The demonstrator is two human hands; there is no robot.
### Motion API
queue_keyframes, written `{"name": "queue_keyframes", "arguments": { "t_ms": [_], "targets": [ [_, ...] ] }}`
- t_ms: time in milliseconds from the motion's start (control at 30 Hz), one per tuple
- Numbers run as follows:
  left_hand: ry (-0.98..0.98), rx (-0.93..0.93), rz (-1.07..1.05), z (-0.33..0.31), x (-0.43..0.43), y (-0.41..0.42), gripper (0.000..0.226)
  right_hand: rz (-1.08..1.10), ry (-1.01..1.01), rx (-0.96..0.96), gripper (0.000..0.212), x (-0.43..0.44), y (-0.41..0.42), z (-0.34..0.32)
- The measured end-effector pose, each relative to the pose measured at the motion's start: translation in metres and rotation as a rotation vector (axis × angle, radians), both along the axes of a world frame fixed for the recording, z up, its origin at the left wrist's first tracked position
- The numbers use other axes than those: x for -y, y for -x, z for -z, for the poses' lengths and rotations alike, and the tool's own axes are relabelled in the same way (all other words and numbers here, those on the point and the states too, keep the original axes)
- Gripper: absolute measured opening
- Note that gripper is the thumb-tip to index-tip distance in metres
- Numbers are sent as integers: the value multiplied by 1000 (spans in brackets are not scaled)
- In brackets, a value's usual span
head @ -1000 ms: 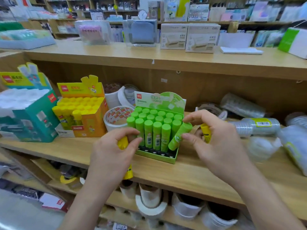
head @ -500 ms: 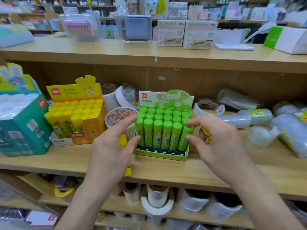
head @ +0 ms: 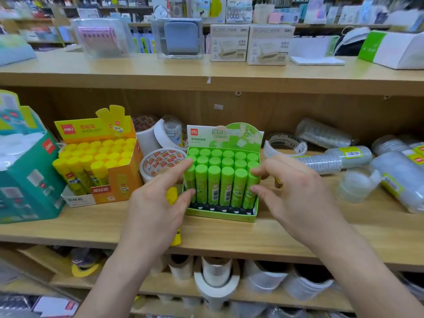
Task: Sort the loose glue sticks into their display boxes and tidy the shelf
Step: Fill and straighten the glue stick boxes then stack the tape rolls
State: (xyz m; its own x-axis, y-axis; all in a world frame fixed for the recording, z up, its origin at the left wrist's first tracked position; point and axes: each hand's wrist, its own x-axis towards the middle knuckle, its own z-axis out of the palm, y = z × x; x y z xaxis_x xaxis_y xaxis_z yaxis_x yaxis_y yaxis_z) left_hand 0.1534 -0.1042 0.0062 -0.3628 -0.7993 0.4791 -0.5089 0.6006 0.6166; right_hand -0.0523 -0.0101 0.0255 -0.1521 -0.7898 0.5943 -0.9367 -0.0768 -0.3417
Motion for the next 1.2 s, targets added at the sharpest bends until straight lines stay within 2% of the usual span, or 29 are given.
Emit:
{"name": "queue_keyframes", "arguments": {
  "t_ms": [200, 267, 333, 433, 533, 633, 700, 800, 900, 1000, 1100, 1200],
  "targets": [
    [-70, -21, -1, -1, -5, 1, 61, -32, -75, 187, 17, -2, 6, -5],
    [-88, -25, 16, -3, -9, 7, 62, -14, 40, 289, 14, -2, 4, -9],
    [-65, -5, 55, -4, -17, 14, 64, 24, 183, 396, 20, -3, 3, -14],
    [-103, -1, 90, -4, -24, 24, 65, -76, 318, 698, 25, -2, -6, -28],
    [-147, -45, 64, -6, -30, 20, 61, -306, 286, 968, 24, 4, -23, -37],
    [-276, -270, 47, -19, -40, 0, 34, -483, 193, 1012, 24, 14, -44, -39],
    [-418, -409, 138, -30, -46, -14, 20, -611, 143, 1078, 23, 22, -60, -40],
    [-528, -430, 238, -34, -52, -33, 19, -742, 66, 1171, 19, 37, -85, -39],
    [-487, -417, 132, -28, -50, -48, 26, -803, 17, 1194, 16, 49, -109, -37],
    [-434, -449, 28, -25, -45, -65, 22, -798, -41, 1232, 15, 58, -127, -33],
    [-408, -465, 22, -27, -40, -80, 28, -735, -74, 1235, 17, 67, -138, -28],
    [-342, -470, 21, -28, -33, -89, 27, -741, -94, 1326, 22, 73, -146, -25]
  ]
}}
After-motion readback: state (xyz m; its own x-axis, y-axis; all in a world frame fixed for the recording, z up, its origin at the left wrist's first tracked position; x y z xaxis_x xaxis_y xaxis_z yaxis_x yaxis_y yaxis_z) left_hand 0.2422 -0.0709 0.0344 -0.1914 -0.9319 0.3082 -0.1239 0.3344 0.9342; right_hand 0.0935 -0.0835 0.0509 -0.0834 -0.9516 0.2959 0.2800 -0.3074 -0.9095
